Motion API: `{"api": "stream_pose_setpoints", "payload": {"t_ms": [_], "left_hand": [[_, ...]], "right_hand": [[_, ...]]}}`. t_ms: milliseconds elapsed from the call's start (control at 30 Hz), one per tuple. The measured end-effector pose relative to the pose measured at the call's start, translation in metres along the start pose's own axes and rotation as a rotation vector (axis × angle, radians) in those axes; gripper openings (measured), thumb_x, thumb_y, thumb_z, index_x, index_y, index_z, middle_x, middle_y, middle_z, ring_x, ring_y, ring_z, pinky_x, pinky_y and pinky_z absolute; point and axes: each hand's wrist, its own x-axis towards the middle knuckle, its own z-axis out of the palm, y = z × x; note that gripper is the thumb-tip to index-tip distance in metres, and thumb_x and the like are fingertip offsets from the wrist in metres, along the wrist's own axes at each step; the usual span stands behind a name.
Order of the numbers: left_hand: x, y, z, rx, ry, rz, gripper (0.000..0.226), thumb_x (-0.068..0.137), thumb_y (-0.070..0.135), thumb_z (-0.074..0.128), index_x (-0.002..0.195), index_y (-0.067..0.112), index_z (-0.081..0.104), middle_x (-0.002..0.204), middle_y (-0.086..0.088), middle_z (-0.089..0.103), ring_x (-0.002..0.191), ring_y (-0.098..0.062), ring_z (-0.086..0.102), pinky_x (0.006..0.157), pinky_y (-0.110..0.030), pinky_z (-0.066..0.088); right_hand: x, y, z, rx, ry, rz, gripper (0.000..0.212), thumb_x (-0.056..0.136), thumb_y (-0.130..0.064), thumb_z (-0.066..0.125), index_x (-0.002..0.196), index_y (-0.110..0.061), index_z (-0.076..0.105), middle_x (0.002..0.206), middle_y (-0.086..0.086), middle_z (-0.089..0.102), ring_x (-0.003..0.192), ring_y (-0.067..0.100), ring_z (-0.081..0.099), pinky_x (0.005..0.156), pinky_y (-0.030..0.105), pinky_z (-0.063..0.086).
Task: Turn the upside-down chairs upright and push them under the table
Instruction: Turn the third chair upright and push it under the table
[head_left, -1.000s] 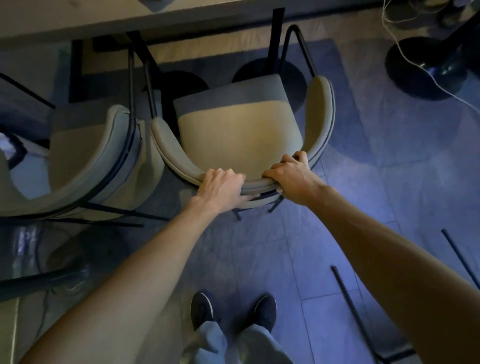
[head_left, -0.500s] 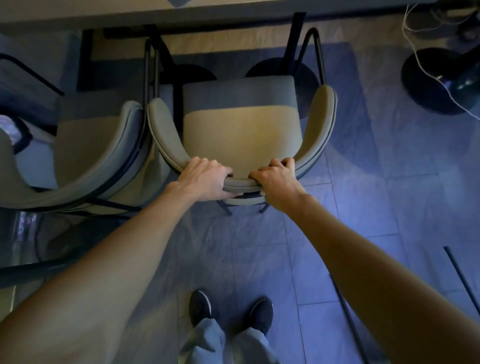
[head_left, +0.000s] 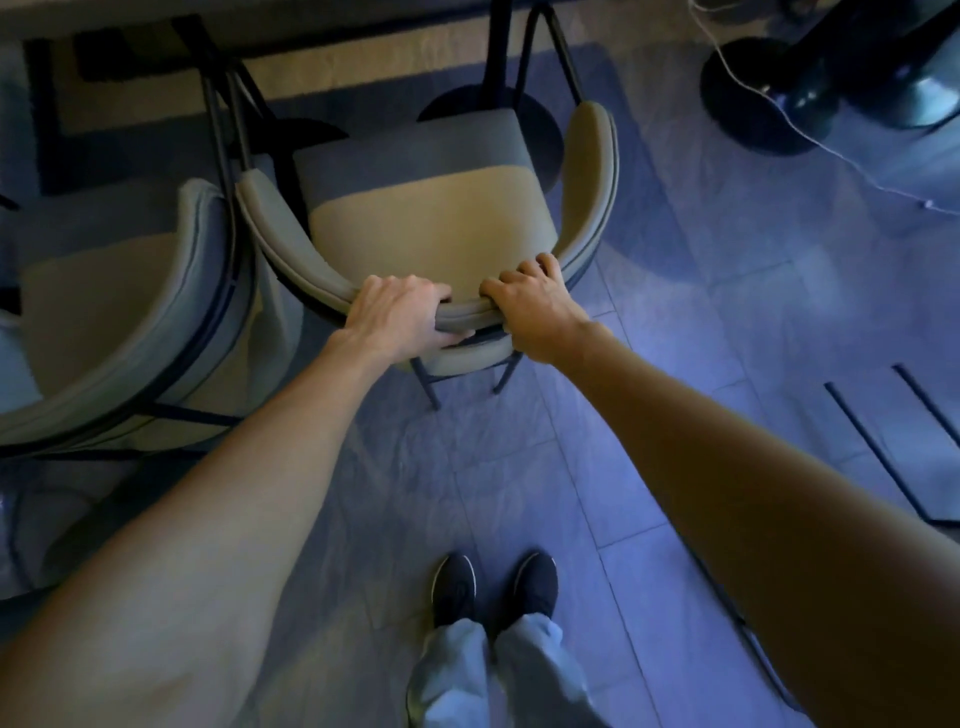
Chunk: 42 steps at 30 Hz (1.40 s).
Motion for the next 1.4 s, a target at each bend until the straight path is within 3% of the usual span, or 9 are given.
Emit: {"api": "stream_pose_setpoints", "payload": {"t_ms": [167,300,433,533,600,767,1067,1267,1400], "left_hand": [[-0.011,0.045,0.008,-0.168,0.156,-0.016,0.040,0.084,0.053,0.062,0.109,0.022,0.058,0.108,-0.002,0.066,0.103,-0.029,0.061,0.086,-0.042,0.040],[-0.025,0.099,0.006,-0.240,0.207,-0.003,0.062,0.083,0.049,0.046,0.137,0.020,0.050,0.132,-0.011,0.055,0.119,-0.035,0.050,0.099,-0.050,0.037],[-0.030,0.188,-0.028,-0.451,0.120,0.232,0.053,0.084,0.052,0.038,0.118,0.020,0.065,0.116,-0.007,0.063,0.111,-0.035,0.056,0.091,-0.045,0.045],[-0.042,0.282,-0.062,-0.543,0.038,0.370,0.036,0.090,0.046,0.049,0.117,0.028,0.065,0.115,-0.003,0.065,0.108,-0.032,0.058,0.089,-0.043,0.048],[-0.060,0.347,-0.080,-0.581,0.034,0.463,0.039,0.090,0.048,0.047,0.121,0.030,0.063,0.115,-0.002,0.065,0.108,-0.031,0.060,0.090,-0.044,0.049],[-0.120,0.512,-0.112,-0.584,-0.012,0.655,0.043,0.094,0.042,0.051,0.133,0.024,0.056,0.121,-0.004,0.063,0.113,-0.029,0.058,0.095,-0.046,0.046],[-0.232,0.781,-0.128,-0.422,-0.030,0.948,0.042,0.094,0.042,0.051,0.131,0.024,0.056,0.122,-0.005,0.064,0.115,-0.029,0.059,0.092,-0.047,0.047],[-0.255,0.892,-0.102,-0.273,-0.104,1.087,0.037,0.097,0.043,0.046,0.131,0.029,0.054,0.124,-0.003,0.061,0.115,-0.028,0.056,0.092,-0.045,0.045],[-0.246,0.950,-0.069,-0.229,-0.176,1.104,0.037,0.097,0.043,0.045,0.130,0.029,0.055,0.124,-0.002,0.061,0.115,-0.027,0.057,0.093,-0.044,0.045]], "right_hand": [[-0.040,-0.013,0.003,0.058,0.133,0.037,0.068,0.075,-0.014,0.065,0.140,-0.011,0.045,0.136,0.008,0.051,0.130,0.031,0.043,0.112,0.046,0.030],[-0.100,-0.007,-0.017,0.143,0.147,0.150,0.059,0.085,-0.014,0.060,0.142,-0.020,0.046,0.144,0.000,0.049,0.126,0.029,0.048,0.097,0.043,0.043],[-0.200,0.037,-0.021,0.149,0.155,0.313,0.045,0.086,-0.020,0.059,0.131,-0.020,0.055,0.126,0.004,0.063,0.116,0.031,0.055,0.093,0.041,0.044],[-0.296,0.078,-0.026,0.141,0.128,0.470,0.048,0.089,-0.027,0.060,0.136,-0.021,0.052,0.125,0.005,0.063,0.117,0.031,0.054,0.094,0.041,0.043],[-0.366,0.104,-0.032,0.135,0.132,0.575,0.051,0.089,-0.030,0.060,0.139,-0.024,0.051,0.126,0.004,0.063,0.118,0.030,0.054,0.095,0.041,0.043],[-0.542,0.148,-0.036,0.143,0.153,0.792,0.046,0.089,-0.036,0.061,0.134,-0.026,0.058,0.128,0.003,0.062,0.121,0.029,0.054,0.097,0.040,0.044],[-0.826,0.189,0.003,0.203,0.157,1.082,0.044,0.085,-0.041,0.062,0.127,-0.026,0.062,0.122,0.005,0.063,0.116,0.031,0.056,0.092,0.041,0.047],[-0.926,0.220,0.057,0.333,0.119,1.194,0.052,0.089,-0.034,0.059,0.140,-0.026,0.052,0.134,0.009,0.056,0.123,0.033,0.050,0.098,0.043,0.046],[-0.959,0.257,0.105,0.384,0.069,1.205,0.052,0.092,-0.036,0.056,0.142,-0.028,0.048,0.130,0.009,0.058,0.121,0.031,0.051,0.096,0.043,0.047]]}}
